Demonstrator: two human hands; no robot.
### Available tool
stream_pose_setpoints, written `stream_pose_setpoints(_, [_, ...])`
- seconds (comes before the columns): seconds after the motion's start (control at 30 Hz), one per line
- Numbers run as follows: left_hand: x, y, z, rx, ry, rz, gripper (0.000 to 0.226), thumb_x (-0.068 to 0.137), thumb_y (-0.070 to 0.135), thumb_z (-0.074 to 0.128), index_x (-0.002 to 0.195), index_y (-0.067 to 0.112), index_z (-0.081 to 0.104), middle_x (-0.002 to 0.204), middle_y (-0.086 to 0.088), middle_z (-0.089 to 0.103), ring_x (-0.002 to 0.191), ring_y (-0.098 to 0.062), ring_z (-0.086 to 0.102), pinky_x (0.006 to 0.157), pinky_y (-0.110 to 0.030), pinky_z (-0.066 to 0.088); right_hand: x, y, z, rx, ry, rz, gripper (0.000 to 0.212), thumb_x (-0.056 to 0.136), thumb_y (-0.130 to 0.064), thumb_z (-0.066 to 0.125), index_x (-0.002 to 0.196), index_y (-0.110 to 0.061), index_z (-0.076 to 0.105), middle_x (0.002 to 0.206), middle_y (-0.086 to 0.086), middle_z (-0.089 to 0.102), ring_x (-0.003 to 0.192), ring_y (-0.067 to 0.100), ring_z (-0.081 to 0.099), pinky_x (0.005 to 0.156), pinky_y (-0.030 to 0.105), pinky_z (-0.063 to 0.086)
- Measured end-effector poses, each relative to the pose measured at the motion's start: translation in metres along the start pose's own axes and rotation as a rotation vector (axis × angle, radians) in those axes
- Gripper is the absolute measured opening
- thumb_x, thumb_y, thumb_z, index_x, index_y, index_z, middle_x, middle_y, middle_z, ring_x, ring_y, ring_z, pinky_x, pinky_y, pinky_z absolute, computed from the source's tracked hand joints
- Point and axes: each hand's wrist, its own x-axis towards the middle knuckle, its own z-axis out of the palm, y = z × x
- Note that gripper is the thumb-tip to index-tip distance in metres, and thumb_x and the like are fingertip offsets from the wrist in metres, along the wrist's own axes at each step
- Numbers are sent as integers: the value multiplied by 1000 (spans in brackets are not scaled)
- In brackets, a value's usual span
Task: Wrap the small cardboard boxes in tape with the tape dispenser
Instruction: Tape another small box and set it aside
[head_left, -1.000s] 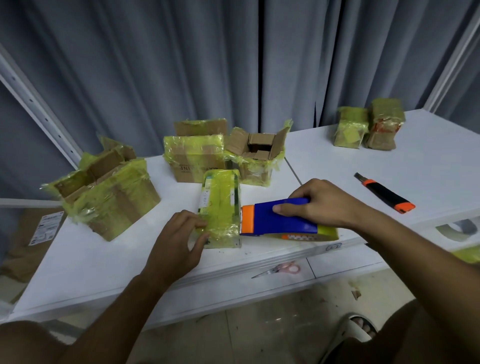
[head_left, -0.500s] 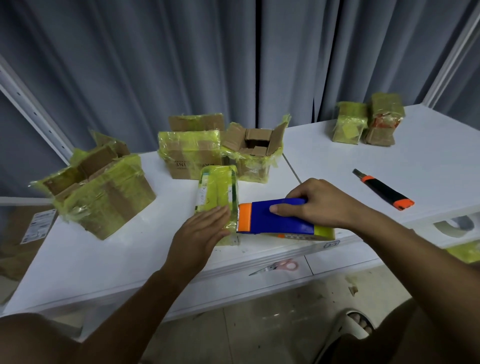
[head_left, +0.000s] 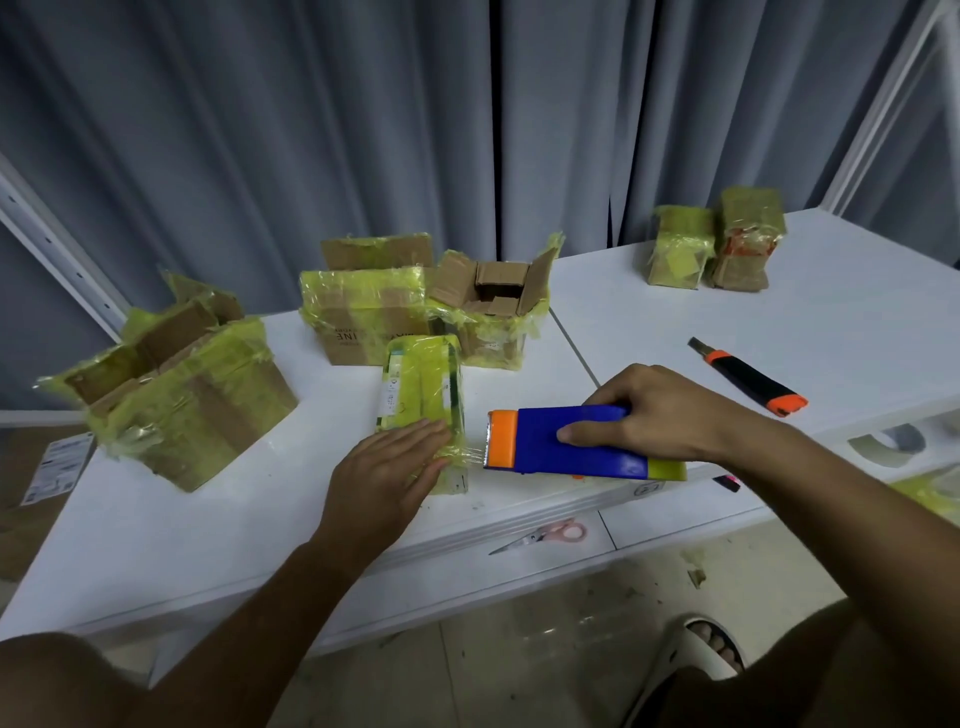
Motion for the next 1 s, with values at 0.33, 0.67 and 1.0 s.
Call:
stream_pose_setpoints(0.33, [1,5,2,-133,-8,-89,39,95,38,53,130,23,63,132,10,61,128,-3,50,104,-35,44,17,-55,53,-525,249,43,38,95,-50,51,74,-18,49,81,6,58,84,29,64,67,32,42])
stream_pose_setpoints(0.67, [4,11,-4,-226,6,-143,32,88,33,57,118,23,65,128,12,61,123,-6,52,103,-41,43,36,-57,56,-557,284,91,51,94,-58,51,66,-18,36,67,-1,38,62,22,45,60,30,37])
stream_pose_setpoints(1.0, [23,38,0,-56,-18,-528,70,80,67,62,126,17,50,153,-11,36,147,-32,13,119,-54,17,43,-50,54,-467,339,93,52,91,-61,54,64,-19,41,63,0,45,59,23,49,54,28,37])
